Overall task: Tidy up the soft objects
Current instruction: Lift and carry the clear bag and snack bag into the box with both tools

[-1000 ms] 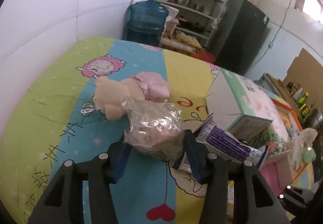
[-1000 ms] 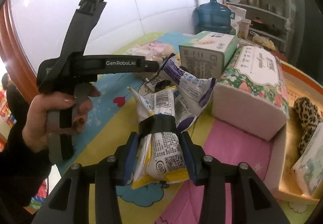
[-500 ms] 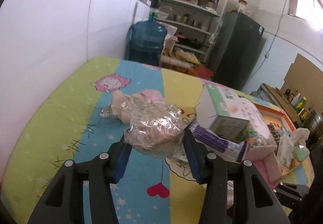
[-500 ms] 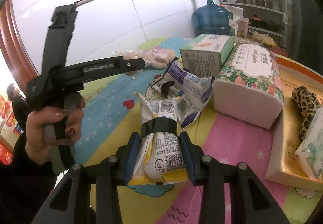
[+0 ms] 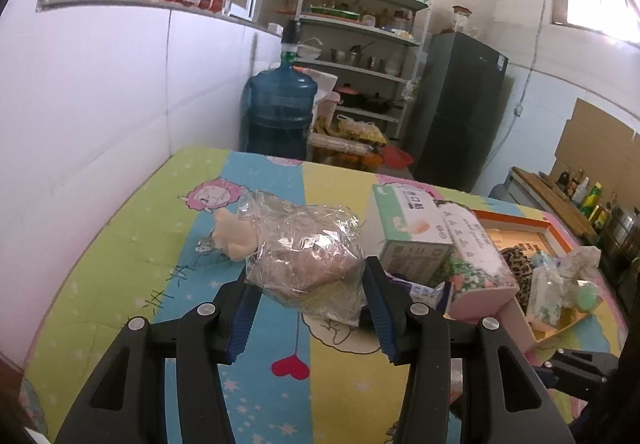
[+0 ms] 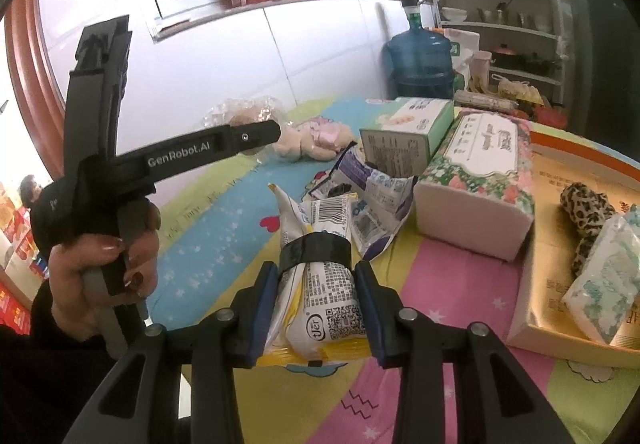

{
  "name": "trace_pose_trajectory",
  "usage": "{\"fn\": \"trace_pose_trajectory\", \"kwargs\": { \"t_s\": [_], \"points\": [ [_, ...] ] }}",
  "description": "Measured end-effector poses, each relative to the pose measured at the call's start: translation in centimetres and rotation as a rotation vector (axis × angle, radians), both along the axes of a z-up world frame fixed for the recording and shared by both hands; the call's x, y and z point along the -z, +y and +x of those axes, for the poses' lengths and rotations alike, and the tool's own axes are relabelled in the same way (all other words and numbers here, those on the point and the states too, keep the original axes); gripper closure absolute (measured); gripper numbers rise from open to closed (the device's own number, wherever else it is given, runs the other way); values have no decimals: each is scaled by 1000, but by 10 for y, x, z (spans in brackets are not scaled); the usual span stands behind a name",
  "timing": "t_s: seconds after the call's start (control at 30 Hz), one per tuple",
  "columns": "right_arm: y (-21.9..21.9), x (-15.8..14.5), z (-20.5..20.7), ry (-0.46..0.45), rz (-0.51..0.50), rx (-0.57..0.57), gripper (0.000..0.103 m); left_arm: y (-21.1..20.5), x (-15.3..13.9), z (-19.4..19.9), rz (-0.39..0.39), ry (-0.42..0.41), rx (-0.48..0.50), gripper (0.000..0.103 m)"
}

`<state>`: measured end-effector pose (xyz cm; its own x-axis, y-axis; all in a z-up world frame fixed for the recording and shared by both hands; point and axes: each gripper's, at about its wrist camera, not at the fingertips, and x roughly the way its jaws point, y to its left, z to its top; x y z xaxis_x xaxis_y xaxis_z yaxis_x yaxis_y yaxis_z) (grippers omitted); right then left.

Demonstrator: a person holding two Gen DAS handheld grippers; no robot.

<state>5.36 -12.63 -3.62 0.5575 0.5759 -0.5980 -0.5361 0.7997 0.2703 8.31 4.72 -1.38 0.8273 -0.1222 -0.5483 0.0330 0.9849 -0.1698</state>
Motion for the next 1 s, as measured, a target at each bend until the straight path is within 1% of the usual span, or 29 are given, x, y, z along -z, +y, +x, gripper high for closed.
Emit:
{"fn": "trace_pose_trajectory", "kwargs": {
  "t_s": [0.27, 0.6, 0.8, 1.0],
  "points": [
    [-18, -15, -13, -51, 23, 28, 63, -10, -11, -10, 9, -30, 16, 51],
    [-50, -34, -23, -110, 66, 101, 63, -39, -26, -19, 10, -84, 65, 51],
    [-83, -47, -28, -158, 88, 176, 63, -70, -35, -19, 6, -115, 129, 51],
    [-130, -53, -28, -189, 82, 285, 63, -114, -40, -11, -2, -127, 220, 51]
  ]
}}
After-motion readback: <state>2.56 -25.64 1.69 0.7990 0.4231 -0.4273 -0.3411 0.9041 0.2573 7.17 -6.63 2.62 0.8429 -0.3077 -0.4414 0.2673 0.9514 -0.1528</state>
